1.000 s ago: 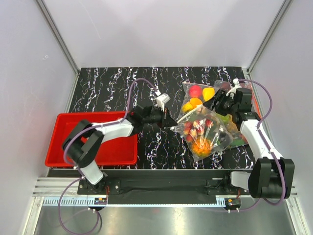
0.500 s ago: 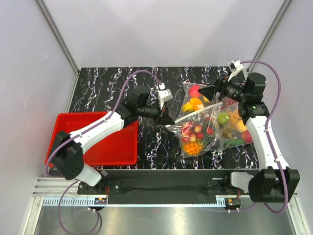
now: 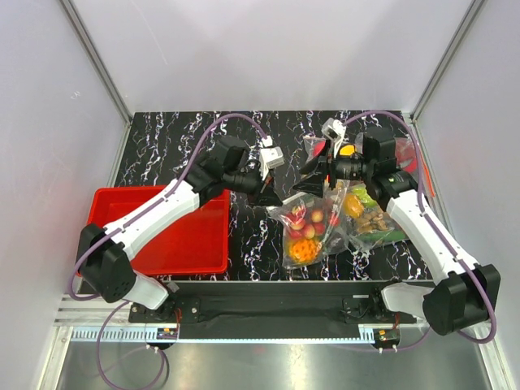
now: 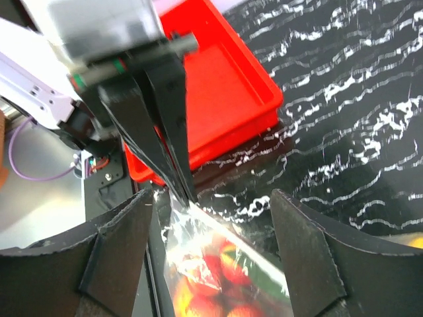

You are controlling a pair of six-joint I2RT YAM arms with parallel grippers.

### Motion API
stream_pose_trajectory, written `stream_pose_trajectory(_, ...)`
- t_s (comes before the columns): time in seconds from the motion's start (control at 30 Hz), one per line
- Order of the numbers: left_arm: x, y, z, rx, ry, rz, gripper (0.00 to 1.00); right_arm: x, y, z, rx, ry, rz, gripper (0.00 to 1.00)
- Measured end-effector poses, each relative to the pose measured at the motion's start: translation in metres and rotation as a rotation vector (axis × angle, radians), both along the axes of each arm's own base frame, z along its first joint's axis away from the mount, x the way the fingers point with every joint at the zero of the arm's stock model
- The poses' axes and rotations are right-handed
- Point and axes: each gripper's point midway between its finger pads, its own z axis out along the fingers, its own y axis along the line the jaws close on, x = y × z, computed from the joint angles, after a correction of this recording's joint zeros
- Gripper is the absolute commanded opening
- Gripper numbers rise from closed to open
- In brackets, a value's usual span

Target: Open the zip-top bag and remove the fake food

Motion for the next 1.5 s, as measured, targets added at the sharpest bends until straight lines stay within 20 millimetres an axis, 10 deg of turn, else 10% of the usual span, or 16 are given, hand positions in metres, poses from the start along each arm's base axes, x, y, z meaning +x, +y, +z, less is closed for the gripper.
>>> stream_pose_trajectory(0.5, 0.011, 0.013, 0.034, 0.010, -0.104, -0.004, 0.00, 0.001, 0.017, -0.055, -0.092, 0.107, 0.077, 0.74)
stream_pose_trajectory(0.77, 0.018, 0.020, 0.035, 0.031, -0.119, 0.019, 0.00, -0.007, 0.022, -0.054, -0.094, 0.094, 0.110, 0.29)
stream_pose_trajectory(1.03, 0.026, 0.021, 0.031, -0.028, -0.155, 0.070, 0.73, -0.012, 0.023, -0.055, -0.093, 0.104, 0.128, 0.00)
stream_pose_trajectory(1.5, 0.044, 0.045, 0.000, -0.195, -0.051, 0.209, 0.81, -0.016, 0.022, -0.046, -0.071, 0.063, 0.125, 0.00)
